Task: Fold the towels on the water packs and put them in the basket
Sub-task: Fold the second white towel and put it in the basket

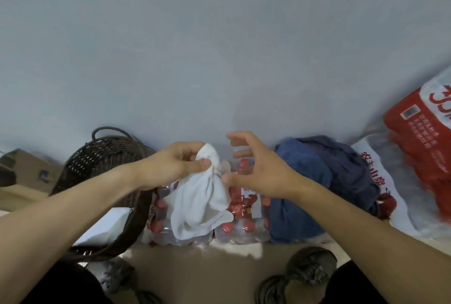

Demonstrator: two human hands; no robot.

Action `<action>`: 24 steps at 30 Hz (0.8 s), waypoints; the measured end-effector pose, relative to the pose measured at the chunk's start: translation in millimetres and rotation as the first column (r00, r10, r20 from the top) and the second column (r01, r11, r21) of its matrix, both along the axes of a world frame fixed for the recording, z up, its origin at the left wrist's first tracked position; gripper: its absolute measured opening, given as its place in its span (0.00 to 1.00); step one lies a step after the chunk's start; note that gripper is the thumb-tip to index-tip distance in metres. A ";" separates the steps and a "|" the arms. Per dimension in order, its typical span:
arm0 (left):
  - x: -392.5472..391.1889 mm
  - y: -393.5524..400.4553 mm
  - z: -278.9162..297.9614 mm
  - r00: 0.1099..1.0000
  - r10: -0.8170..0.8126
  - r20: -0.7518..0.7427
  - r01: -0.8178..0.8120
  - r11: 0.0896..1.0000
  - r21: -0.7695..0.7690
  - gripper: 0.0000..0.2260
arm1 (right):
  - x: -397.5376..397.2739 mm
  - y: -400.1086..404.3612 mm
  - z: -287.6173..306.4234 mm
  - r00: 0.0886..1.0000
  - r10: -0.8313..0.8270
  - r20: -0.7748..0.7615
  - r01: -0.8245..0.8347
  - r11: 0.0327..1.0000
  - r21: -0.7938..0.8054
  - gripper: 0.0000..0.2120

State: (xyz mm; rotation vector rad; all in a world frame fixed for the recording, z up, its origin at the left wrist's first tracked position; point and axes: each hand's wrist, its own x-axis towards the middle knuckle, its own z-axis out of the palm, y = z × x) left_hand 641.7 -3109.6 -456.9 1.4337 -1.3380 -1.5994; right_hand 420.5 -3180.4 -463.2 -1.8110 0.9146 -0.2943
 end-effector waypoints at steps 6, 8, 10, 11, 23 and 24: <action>10.2 -2.8 -0.9 0.926 0.127 -0.354 -0.088 0.988 0.126 0.08 | 19.6 -5.1 -9.1 0.977 0.207 -0.045 -0.201 0.974 0.099 0.22; 14.3 -3.1 -4.9 0.932 0.243 -0.269 -0.231 0.970 0.077 0.11 | 16.5 -11.8 -6.7 0.990 0.131 -0.047 -0.127 0.989 0.078 0.22; 22.0 -2.3 -10.1 0.933 0.307 -0.189 -0.311 0.950 0.010 0.14 | 11.1 -17.8 -5.0 0.996 0.087 -0.026 -0.085 0.995 0.059 0.20; 25.5 -0.6 -11.1 0.933 0.310 -0.181 -0.318 0.948 -0.012 0.15 | 9.1 -19.8 -3.6 0.996 0.083 -0.022 -0.082 0.995 0.056 0.18; 46.5 -4.3 -8.6 0.914 0.336 0.226 -0.271 0.922 -0.276 0.12 | -21.2 -53.0 10.8 0.942 0.167 -0.291 -0.155 0.986 0.066 0.06; 46.7 -4.7 -9.0 0.902 0.329 0.279 -0.243 0.922 -0.300 0.11 | -23.3 -54.7 9.8 0.925 0.187 -0.331 -0.174 0.982 0.068 0.06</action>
